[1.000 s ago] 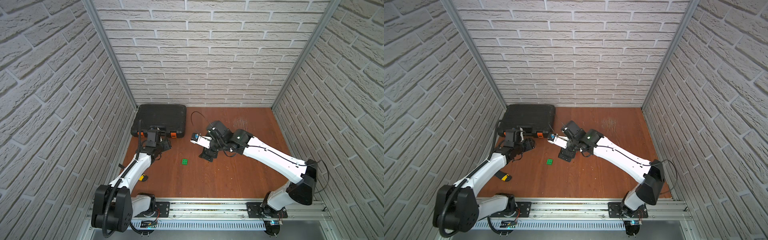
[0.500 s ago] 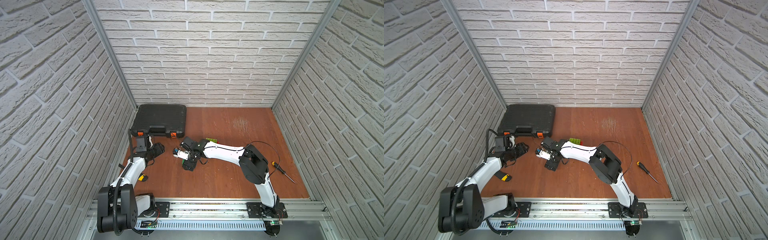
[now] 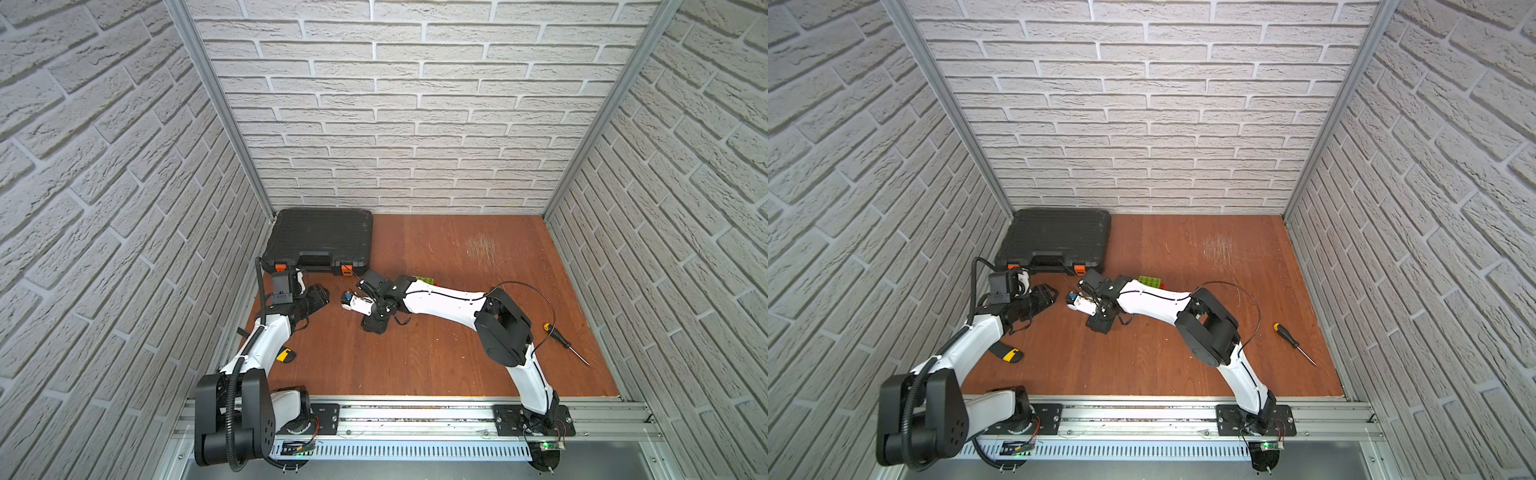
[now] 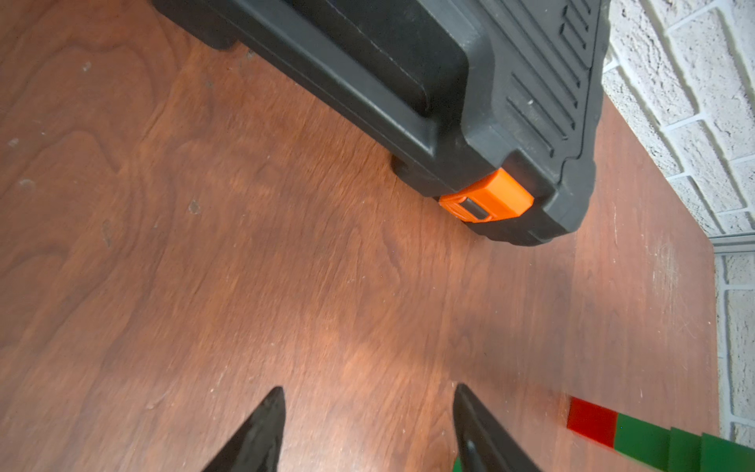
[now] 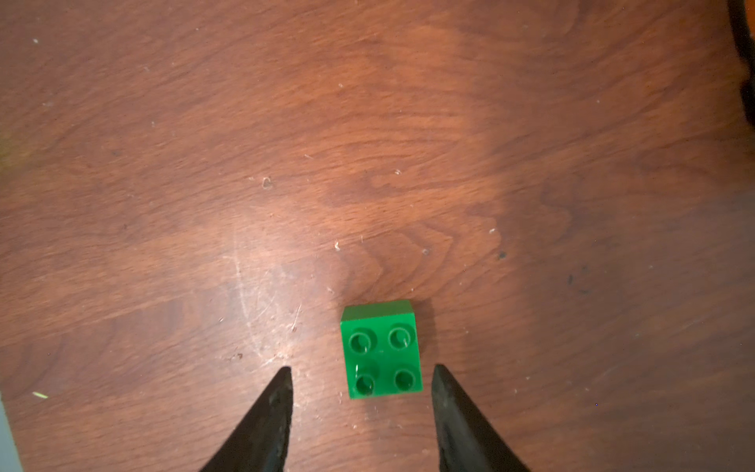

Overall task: Assemble a spoon with lego
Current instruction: Pick up the lego brick from the center of the board, then assemble the lego brick with the lego brick.

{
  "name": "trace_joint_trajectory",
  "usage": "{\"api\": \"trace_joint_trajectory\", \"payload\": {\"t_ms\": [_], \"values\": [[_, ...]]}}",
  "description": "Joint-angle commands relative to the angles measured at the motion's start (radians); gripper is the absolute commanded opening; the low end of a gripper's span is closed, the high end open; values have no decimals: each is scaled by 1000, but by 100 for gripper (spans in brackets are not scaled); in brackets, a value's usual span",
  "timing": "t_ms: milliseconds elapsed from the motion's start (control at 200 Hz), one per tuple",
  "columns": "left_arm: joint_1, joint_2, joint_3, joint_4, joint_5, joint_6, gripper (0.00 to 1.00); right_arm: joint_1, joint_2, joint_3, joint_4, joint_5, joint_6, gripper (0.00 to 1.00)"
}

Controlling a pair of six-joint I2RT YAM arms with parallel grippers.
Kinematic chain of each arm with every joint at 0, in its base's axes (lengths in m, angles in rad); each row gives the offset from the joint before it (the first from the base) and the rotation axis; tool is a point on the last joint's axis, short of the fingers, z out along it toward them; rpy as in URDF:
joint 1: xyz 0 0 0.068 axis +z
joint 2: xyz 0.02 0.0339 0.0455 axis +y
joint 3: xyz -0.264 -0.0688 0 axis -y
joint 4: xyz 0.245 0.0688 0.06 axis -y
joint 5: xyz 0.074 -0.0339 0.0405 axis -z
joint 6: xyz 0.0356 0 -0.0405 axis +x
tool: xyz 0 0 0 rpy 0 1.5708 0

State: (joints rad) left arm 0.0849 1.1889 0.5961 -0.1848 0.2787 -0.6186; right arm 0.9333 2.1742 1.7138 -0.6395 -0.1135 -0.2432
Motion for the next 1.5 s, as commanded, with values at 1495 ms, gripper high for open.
{"api": "trace_joint_trajectory", "payload": {"t_ms": [1495], "values": [[-504,365,43,842,35,-108,64,-346,-395,224,-596,-84,-473,17]]}}
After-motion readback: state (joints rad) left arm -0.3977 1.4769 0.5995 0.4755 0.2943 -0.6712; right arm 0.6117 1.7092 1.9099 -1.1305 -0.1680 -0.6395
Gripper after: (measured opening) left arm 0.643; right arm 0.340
